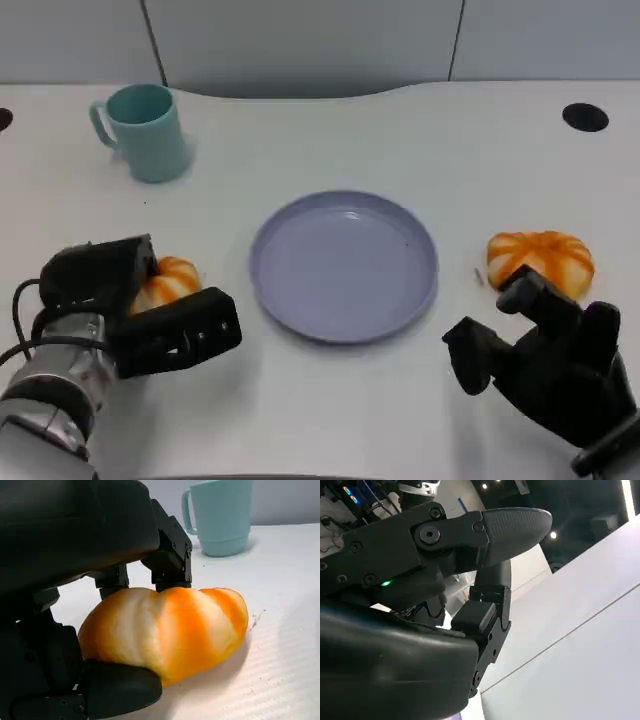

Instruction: Grasp the bread from the table and place it into the plate.

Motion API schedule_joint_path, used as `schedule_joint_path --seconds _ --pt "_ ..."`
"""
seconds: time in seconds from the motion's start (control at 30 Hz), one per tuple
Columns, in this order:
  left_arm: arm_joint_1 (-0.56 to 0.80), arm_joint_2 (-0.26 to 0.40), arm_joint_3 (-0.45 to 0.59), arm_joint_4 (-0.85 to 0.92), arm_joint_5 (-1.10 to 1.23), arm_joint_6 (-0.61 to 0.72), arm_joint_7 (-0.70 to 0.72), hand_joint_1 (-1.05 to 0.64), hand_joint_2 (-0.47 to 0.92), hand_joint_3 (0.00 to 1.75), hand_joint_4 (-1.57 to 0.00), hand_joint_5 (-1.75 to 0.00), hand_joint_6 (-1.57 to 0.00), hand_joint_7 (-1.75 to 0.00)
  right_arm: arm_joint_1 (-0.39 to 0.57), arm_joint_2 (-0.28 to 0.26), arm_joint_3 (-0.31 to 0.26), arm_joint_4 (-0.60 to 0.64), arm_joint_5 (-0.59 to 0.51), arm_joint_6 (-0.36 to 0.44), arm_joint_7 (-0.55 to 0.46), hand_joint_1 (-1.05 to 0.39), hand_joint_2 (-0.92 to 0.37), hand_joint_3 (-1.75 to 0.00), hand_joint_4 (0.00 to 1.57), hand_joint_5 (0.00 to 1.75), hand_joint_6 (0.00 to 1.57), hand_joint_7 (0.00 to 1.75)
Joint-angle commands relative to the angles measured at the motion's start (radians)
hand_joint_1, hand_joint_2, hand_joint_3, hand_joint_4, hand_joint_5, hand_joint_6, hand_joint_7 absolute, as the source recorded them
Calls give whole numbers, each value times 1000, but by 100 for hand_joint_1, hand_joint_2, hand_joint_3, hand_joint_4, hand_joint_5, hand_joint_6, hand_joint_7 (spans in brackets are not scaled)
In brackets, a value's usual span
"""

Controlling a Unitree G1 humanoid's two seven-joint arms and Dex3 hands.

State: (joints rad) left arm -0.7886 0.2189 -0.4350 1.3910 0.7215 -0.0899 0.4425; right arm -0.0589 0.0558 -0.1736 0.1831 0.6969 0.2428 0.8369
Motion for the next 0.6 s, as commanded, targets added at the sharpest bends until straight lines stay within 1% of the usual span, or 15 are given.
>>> schedule_joint_path --seconds 0.03,0.07,0.1,0.17,0.27,0.3,0.33,0.37,0.4,0.5,0.53,0.57,0.6 --pt "13 16 19 10 -15 -13 -8 -105 -8 175 -96 -175 -82 -168 1 -1 2 -12 4 -3 -14 -75 -92 -32 84 151 81 95" --pt "9 21 27 10 -22 -19 -11 -105 -7 175 -94 -175 -82 -168 -1 4 3 -8 2 -7 -17 -75 -92 -32 84 152 81 95" --pt "5 26 30 9 -23 -23 -9 -105 -7 175 -83 -175 -77 -170 -5 6 4 -2 -1 -11 -18 -75 -92 -32 84 152 80 96" --pt "-2 35 34 8 -22 -33 3 -105 -6 175 -77 -175 -74 -172 -7 5 9 -2 -8 -7 -26 -75 -92 -33 84 152 80 96" --pt "-20 49 45 5 -23 -56 21 -105 -6 175 -82 -175 -69 -174 -23 2 12 15 -12 -6 -22 -76 -92 -33 84 153 81 97" --pt "-28 54 46 3 -22 -69 34 -105 -2 175 -82 -175 -67 -174 -33 3 10 32 -13 -14 -14 -76 -92 -32 84 152 80 96" --pt "-35 58 48 2 -21 -80 46 -105 6 175 -75 -175 -65 -175 -39 5 10 40 -15 -22 -12 -76 -92 -32 84 151 80 96" --pt "-47 62 58 0 -30 -91 47 -105 10 175 -71 -175 -63 -175 -46 7 10 48 -17 -28 -13 -76 -92 -32 84 151 80 96" --pt "-60 65 67 -2 -37 -103 54 -105 17 172 -73 -175 -61 -175 -52 10 9 53 -16 -27 -17 -76 -92 -32 85 151 79 97" --pt "-84 72 86 -4 -50 -129 68 -105 35 160 -65 -175 -54 -175 -65 13 9 63 -15 -23 -23 -76 -92 -30 86 151 80 98" --pt "-96 76 85 -5 -48 -141 84 -105 38 157 -64 -175 -53 -175 -70 11 10 68 -20 -25 -22 -76 -92 -30 86 151 80 98" --pt "-111 77 87 -6 -50 -150 89 -104 41 154 -66 -175 -50 -175 -77 10 12 73 -24 -27 -22 -76 -92 -30 86 151 80 99" --pt "-125 77 89 -7 -53 -161 96 -104 46 148 -64 -175 -50 -175 -84 11 12 80 -23 -26 -20 -76 -92 -30 86 151 80 99"
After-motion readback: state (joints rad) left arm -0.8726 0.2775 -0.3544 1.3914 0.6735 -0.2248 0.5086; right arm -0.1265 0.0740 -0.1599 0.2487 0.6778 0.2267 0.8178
